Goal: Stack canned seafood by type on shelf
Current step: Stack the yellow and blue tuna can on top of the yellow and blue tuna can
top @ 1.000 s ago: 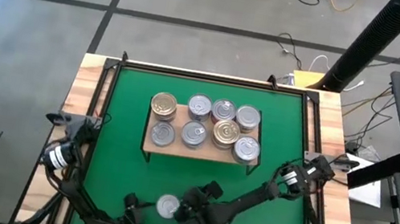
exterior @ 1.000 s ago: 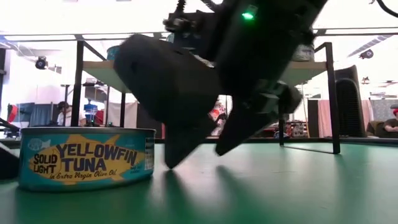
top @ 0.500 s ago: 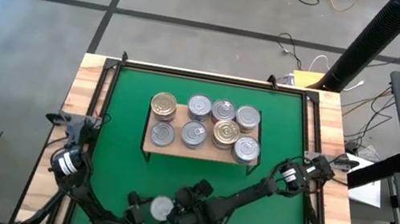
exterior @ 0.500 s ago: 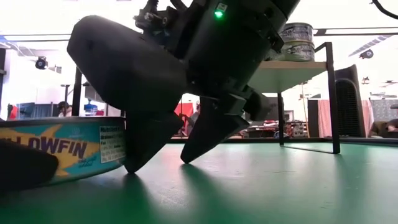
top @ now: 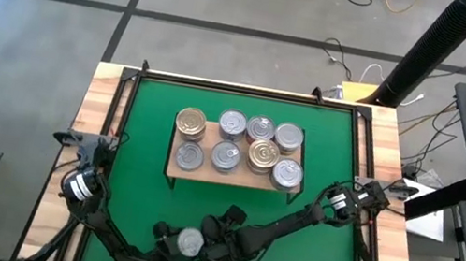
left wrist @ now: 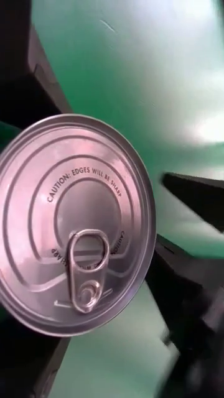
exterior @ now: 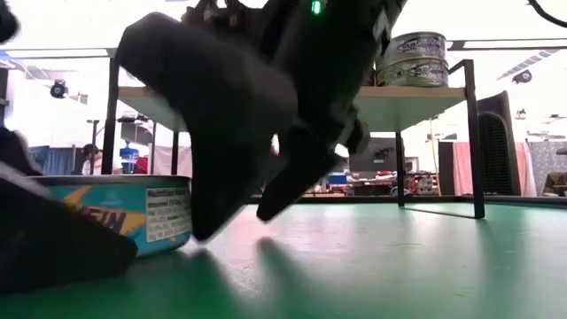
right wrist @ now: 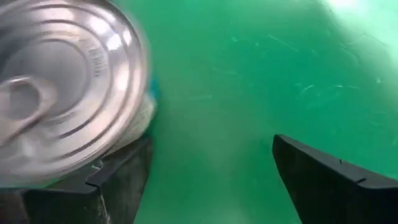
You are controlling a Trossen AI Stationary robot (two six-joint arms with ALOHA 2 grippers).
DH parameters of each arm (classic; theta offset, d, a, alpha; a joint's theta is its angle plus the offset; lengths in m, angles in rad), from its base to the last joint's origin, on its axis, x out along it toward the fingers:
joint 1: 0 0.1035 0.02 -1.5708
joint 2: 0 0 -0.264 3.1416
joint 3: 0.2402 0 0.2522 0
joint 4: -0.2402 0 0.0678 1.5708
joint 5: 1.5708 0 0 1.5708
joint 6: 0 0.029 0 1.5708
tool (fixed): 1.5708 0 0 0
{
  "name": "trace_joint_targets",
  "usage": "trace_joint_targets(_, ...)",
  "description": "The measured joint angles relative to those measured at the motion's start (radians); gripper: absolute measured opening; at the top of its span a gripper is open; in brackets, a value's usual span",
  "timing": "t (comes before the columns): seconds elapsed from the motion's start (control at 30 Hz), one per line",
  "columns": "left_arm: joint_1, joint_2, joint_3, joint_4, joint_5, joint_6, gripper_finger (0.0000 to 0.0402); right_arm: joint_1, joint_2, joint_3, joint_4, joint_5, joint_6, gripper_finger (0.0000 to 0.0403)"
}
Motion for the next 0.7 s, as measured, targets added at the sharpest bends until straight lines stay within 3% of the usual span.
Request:
trace_joint_targets(0.17,-0.022,-0.126,0.097,-0.474,0.138,-0.093,0.0377,0.015,-0.138,0.004,-0.074,-0.03,-0.05,0.0311)
trace_joint_targets(0.3,-0.027,-0.277,0.159,-0.769,0.134,-0.067,0.0377,0.027,-0.303,0.009,-0.031,-0.069,-0.292,0.0289)
trace_joint_targets(0.43,0.007,-0.481,0.122,-0.857,0.109,0.014,0.0377,0.025,-0.42,0.001,-0.011,-0.006,-0.497,0.0249)
trace_joint_targets(0.57,0.051,-0.698,0.021,-0.822,0.133,0.173,0.0377,-0.044,-0.52,0.001,0.007,0.028,-0.608,0.0188)
trace_joint_targets(0.7,0.159,-0.911,-0.099,-0.67,0.247,0.431,0.0377,-0.164,-0.534,-0.006,0.069,-0.149,-0.703,0.0122)
